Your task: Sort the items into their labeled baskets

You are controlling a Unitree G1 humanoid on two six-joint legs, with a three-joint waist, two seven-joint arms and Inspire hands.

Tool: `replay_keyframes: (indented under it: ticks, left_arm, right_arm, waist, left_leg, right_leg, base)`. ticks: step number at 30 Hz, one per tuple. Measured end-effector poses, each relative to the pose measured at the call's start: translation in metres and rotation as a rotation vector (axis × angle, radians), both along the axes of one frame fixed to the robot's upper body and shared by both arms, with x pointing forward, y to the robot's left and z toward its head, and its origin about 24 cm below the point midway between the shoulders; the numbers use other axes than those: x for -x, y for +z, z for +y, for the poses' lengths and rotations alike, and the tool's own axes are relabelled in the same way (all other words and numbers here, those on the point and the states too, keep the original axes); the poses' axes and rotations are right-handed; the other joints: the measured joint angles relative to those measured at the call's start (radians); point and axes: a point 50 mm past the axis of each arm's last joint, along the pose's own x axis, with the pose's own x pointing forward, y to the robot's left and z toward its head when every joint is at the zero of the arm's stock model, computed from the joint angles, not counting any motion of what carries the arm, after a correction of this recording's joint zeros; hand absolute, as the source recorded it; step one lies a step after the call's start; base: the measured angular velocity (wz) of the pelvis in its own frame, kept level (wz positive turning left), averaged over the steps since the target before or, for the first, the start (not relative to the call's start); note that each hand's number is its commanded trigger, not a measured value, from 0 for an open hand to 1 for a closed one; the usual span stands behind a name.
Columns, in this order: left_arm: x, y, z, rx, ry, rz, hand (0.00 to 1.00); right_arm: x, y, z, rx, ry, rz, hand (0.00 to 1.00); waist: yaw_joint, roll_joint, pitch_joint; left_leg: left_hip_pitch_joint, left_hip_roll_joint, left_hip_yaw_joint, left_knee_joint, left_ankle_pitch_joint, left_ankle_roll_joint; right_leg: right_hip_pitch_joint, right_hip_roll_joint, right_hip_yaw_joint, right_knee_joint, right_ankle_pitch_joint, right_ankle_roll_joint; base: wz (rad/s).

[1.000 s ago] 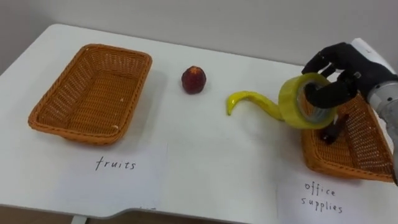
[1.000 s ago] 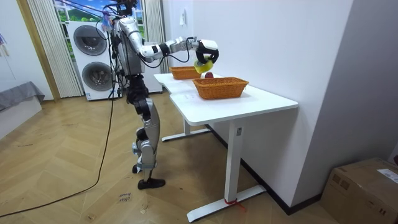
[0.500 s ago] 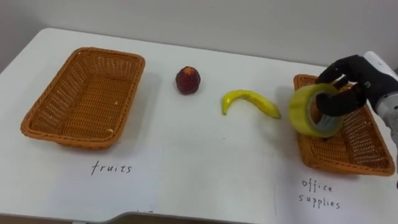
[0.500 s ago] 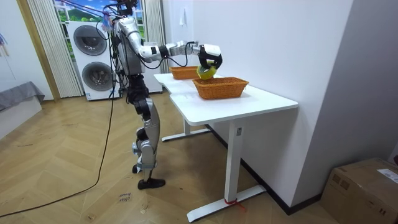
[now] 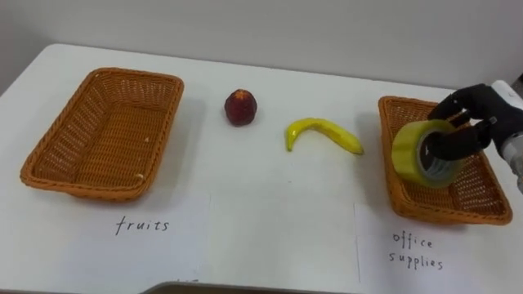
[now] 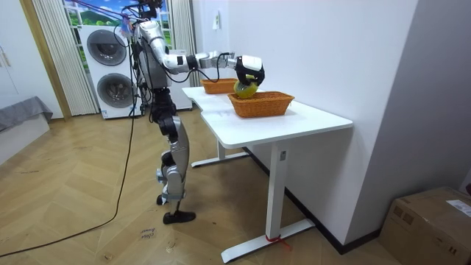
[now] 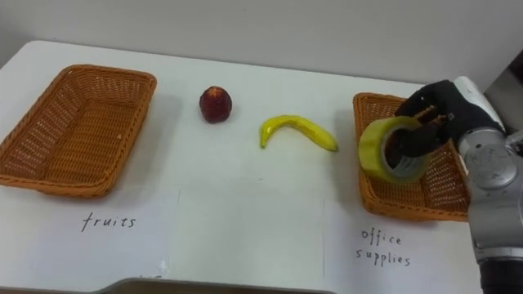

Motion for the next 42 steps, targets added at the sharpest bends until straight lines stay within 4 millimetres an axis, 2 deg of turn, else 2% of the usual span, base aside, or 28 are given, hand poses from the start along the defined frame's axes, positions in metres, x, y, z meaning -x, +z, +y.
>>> replay_keyframes:
  ticks: [6, 16, 17, 18, 19, 20, 42]
  left_arm:
    - [-0.001, 0.0, 0.0, 0.005, 0.018, -0.011, 0.0]
    - [-0.002, 0.001, 0.001, 0.007, 0.028, -0.026, 0.0]
    - [-0.002, 0.001, 0.001, 0.008, 0.028, -0.026, 0.0]
    - [-0.002, 0.001, 0.001, 0.008, 0.028, -0.026, 0.0]
    - [-0.002, 0.001, 0.001, 0.007, 0.028, -0.025, 0.0]
    - [-0.002, 0.001, 0.001, 0.007, 0.028, -0.026, 0.0]
    - [-0.002, 0.001, -0.001, 0.02, 0.045, -0.036, 0.0]
  right_arm:
    - [0.001, -0.004, -0.002, -0.019, -0.012, 0.009, 1.0]
    - [0.003, -0.015, -0.007, -0.028, -0.036, 0.055, 1.0]
    - [0.003, -0.015, -0.007, -0.029, -0.037, 0.057, 0.76]
    - [0.003, -0.015, -0.007, -0.029, -0.037, 0.057, 0.56]
    - [0.003, -0.015, -0.007, -0.028, -0.037, 0.057, 0.12]
    - [0.003, -0.015, -0.007, -0.026, -0.038, 0.057, 0.0]
    - [0.004, -0.017, -0.008, -0.03, -0.041, 0.065, 0.0]
  waist:
    - [-0.008, -0.003, -0.0031]
    - [-0.009, -0.001, -0.0013]
    - [-0.009, 0.0, -0.0002]
    - [-0.009, 0.001, 0.0]
    - [-0.01, 0.001, 0.0002]
    - [-0.011, 0.0, 0.0004]
    - [-0.01, -0.007, 0.0]
  left_leg:
    - [-0.003, 0.0, 0.0, -0.001, 0.0, 0.0]
    - [-0.003, 0.0, 0.0, -0.003, 0.0, 0.0]
    - [-0.004, 0.0, 0.0, -0.003, 0.0, 0.0]
    - [-0.004, 0.0, 0.0, -0.003, 0.0, 0.0]
    - [-0.004, 0.0, 0.0, -0.003, 0.0, 0.0]
    - [-0.005, 0.0, 0.0, -0.003, 0.0, 0.0]
    - [0.0, -0.001, 0.0, -0.003, -0.001, 0.0]
  right_leg:
    - [0.002, 0.002, 0.003, -0.012, 0.0, 0.0]
    - [0.001, 0.003, 0.01, -0.012, 0.001, 0.0]
    - [0.0, 0.003, 0.01, -0.012, 0.001, 0.0]
    - [0.0, 0.003, 0.01, -0.013, 0.001, 0.0]
    - [0.0, 0.004, 0.01, -0.013, 0.001, 0.0]
    - [-0.001, 0.004, 0.01, -0.013, 0.001, 0.0]
    - [0.004, 0.004, 0.018, -0.012, 0.001, 0.0]
  base:
    - [0.0]
    - [0.0]
    - [0.0]
    - [0.0]
    - [0.0]
    - [0.0]
    - [0.0]
